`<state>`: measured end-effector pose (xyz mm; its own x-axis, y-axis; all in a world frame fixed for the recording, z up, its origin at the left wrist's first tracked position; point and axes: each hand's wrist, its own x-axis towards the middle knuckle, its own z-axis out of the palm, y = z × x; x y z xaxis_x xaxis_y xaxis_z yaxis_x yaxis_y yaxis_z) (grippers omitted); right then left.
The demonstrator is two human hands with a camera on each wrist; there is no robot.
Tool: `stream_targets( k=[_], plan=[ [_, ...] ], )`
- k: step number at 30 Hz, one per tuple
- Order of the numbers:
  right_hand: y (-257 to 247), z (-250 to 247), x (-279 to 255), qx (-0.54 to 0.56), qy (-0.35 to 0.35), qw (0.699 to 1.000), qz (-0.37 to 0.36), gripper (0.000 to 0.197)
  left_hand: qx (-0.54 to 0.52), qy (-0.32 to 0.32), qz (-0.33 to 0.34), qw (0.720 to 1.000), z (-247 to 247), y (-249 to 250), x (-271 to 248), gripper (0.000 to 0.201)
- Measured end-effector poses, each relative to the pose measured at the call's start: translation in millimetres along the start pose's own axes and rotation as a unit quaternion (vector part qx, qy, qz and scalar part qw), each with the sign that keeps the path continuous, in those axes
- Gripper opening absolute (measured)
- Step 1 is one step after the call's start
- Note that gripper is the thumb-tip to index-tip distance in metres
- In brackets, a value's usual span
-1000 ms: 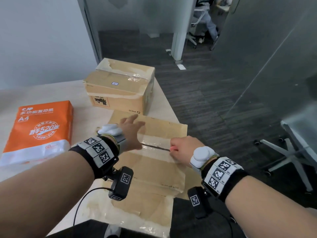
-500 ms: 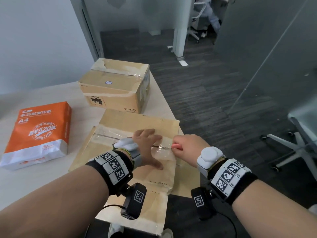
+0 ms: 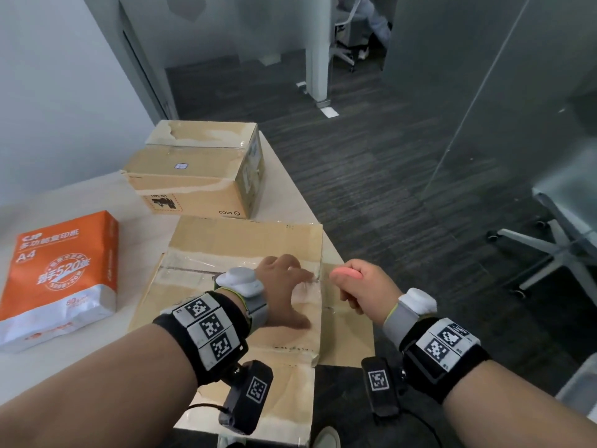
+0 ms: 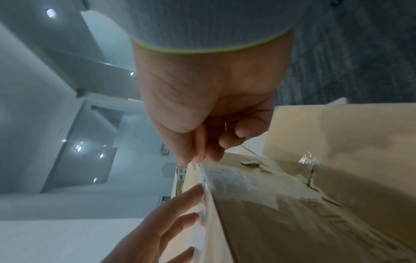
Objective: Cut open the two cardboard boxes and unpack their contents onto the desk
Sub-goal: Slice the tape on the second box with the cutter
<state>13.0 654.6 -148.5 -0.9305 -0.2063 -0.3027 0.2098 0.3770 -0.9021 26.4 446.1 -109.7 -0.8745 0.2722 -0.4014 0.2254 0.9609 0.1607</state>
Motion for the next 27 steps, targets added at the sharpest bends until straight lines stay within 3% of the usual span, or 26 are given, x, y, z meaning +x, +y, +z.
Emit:
stream_targets(
  k=[9, 17, 23, 27],
  plan=[
    [6, 14, -4, 0.116, -0.005, 0.992, 0.044, 0.02, -0.008, -0.001, 0.004, 1.0, 0, 0, 0, 0.093],
    [11, 15, -4, 0.127, 0.004, 0.991, 0.034, 0.024, -0.011, 0.029, -0.009, 0.999, 3, -1, 1, 0.089],
    [9, 14, -9, 0.203, 0.009, 0.979, -0.014, 0.027, -0.025, 0.028, -0.006, 0.999, 6, -5, 2, 0.088],
    [4, 16, -5, 0.107, -0.012, 0.992, -0.072, 0.023, -0.021, 0.02, -0.01, 1.0, 5, -6, 2, 0.088]
  ],
)
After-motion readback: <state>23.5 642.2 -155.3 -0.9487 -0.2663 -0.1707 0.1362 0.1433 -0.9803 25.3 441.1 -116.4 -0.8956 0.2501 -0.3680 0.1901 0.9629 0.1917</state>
